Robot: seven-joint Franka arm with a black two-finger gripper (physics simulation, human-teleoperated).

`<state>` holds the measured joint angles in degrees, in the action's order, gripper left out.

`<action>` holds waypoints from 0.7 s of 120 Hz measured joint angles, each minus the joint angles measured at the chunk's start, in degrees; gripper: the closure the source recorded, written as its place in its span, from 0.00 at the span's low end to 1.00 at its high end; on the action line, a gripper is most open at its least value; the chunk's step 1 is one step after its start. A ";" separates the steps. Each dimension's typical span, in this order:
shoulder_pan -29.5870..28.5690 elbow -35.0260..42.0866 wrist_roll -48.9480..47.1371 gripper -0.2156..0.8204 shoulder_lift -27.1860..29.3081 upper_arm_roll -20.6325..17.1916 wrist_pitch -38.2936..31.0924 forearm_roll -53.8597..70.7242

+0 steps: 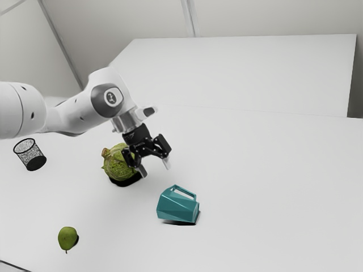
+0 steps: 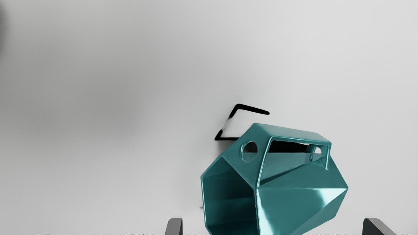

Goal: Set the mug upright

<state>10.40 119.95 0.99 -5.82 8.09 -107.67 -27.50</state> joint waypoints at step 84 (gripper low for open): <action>0.26 6.98 4.85 0.21 -2.85 0.87 -1.39 -19.37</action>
<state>10.66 126.94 5.85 -8.67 8.96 -109.06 -46.87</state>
